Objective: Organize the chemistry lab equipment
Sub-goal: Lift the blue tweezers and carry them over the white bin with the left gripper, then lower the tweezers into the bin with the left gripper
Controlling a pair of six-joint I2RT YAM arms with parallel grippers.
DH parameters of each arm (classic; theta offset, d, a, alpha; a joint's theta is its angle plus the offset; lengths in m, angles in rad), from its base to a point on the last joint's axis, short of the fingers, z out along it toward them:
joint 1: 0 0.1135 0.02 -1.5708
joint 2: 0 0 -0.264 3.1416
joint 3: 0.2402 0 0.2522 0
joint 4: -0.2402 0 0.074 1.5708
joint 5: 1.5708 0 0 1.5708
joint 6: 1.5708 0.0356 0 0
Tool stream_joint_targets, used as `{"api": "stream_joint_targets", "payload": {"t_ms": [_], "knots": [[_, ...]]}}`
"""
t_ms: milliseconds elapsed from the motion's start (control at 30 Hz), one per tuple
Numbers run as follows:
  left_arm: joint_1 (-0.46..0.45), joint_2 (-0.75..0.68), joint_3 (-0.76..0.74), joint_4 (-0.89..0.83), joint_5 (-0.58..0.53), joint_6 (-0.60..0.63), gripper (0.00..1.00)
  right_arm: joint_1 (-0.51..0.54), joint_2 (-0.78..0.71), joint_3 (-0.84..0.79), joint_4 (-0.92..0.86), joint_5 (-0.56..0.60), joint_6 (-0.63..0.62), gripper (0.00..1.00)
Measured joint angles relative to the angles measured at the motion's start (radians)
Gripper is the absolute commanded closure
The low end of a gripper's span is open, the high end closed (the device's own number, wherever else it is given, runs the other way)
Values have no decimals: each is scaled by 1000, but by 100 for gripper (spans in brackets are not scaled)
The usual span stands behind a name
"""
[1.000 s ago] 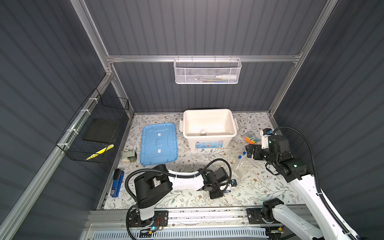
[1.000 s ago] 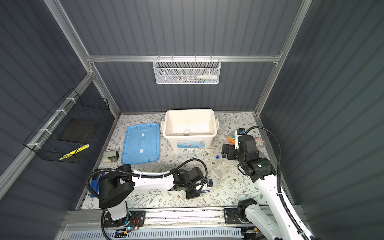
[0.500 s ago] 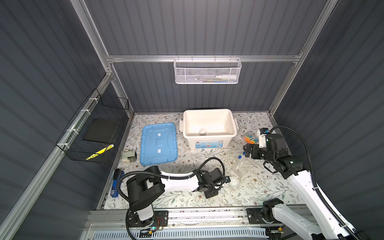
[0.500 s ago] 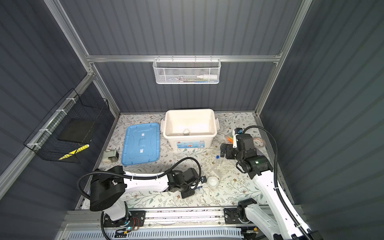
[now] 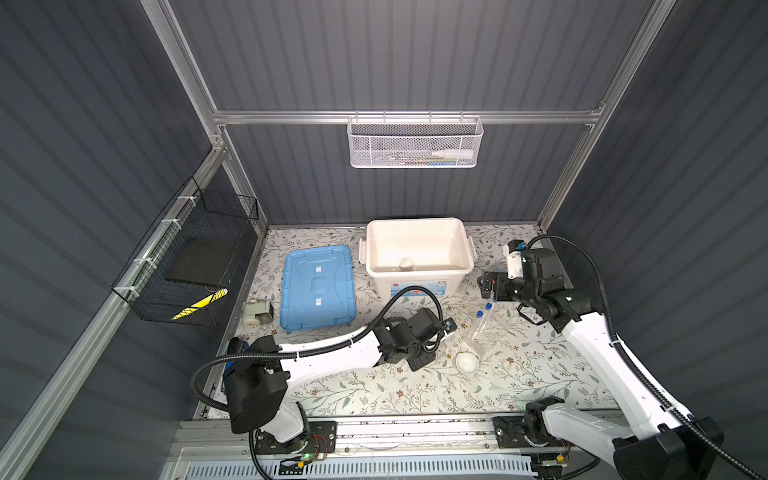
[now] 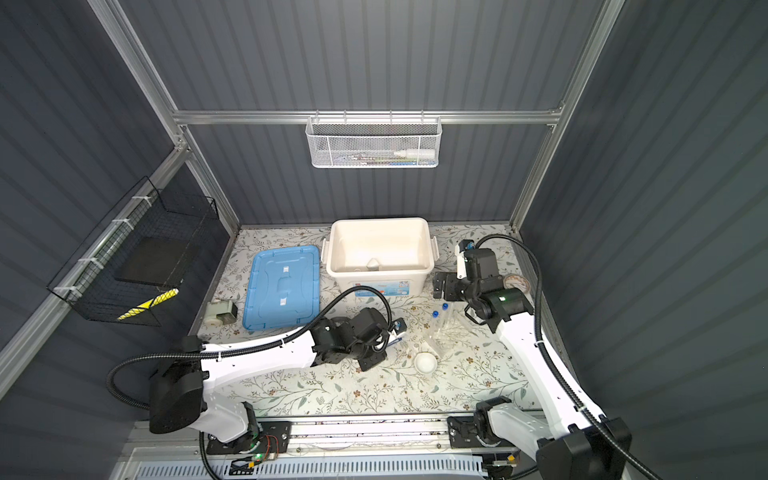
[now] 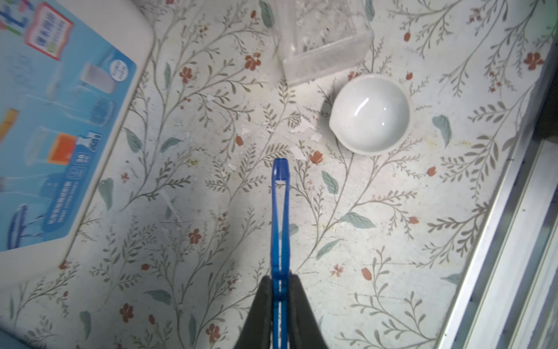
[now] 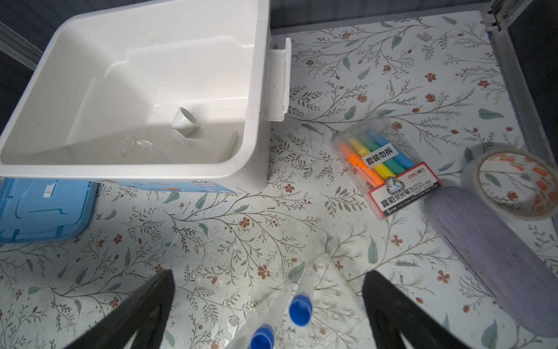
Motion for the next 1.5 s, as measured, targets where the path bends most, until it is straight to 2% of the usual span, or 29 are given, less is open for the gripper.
{"api": "stream_joint_targets", "payload": {"t_ms": [267, 500, 733, 967, 1167, 1500], "knots": [[123, -8, 220, -91, -18, 16, 86, 0, 131, 105, 11, -23, -7, 1], [232, 67, 434, -126, 12, 42, 85, 0, 199, 169, 15, -31, -17, 1], [378, 235, 663, -166, 91, 56, 85, -9, 262, 207, 20, -57, -23, 1], [473, 449, 864, -202, 159, 61, 84, -12, 275, 209, 12, -68, -21, 1], [520, 592, 951, -223, 196, 61, 83, -12, 259, 207, -10, -66, 24, 1], [536, 699, 968, -223, 239, 53, 83, -12, 169, 147, -21, -40, 122, 1]]}}
